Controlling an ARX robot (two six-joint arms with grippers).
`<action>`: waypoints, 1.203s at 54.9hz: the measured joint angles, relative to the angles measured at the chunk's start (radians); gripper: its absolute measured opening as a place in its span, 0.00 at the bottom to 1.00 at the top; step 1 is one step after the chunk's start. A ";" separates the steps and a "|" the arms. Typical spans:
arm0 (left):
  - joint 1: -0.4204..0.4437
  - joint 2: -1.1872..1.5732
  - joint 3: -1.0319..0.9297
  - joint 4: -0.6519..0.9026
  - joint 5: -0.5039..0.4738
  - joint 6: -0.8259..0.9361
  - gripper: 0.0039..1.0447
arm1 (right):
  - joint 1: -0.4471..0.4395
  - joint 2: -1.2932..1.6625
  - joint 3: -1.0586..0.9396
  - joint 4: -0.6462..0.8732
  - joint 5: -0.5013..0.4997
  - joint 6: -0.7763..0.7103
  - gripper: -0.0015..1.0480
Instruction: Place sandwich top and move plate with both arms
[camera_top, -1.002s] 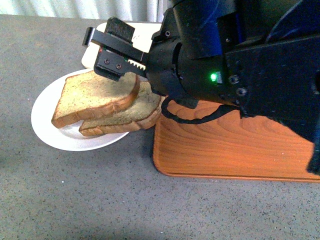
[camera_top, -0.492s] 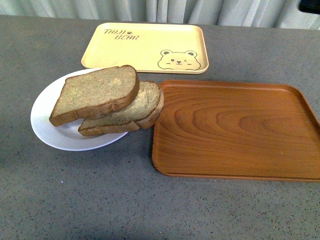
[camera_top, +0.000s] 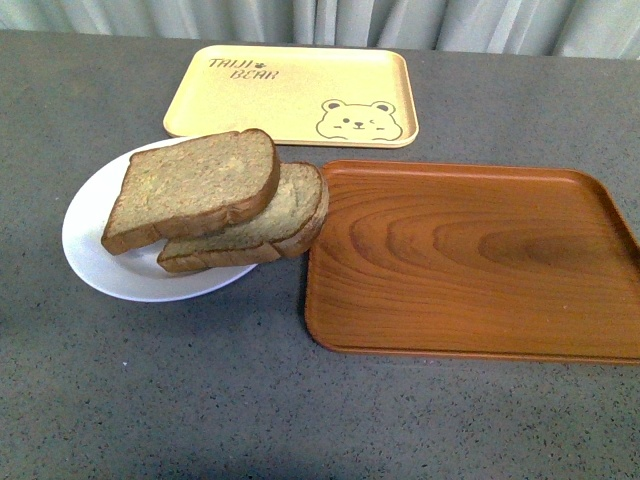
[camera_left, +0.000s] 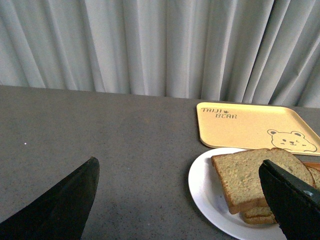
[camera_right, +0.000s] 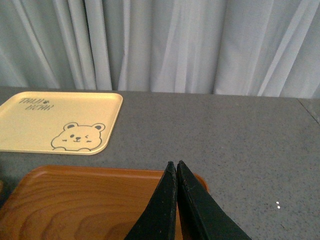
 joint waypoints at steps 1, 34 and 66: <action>0.000 0.000 0.000 0.000 0.000 0.000 0.92 | -0.004 -0.015 -0.005 -0.011 -0.004 0.000 0.02; 0.000 0.000 0.000 0.000 0.000 0.000 0.92 | -0.132 -0.581 -0.074 -0.480 -0.128 0.000 0.02; 0.000 0.000 0.000 0.000 0.000 0.000 0.92 | -0.132 -0.867 -0.074 -0.756 -0.128 0.000 0.02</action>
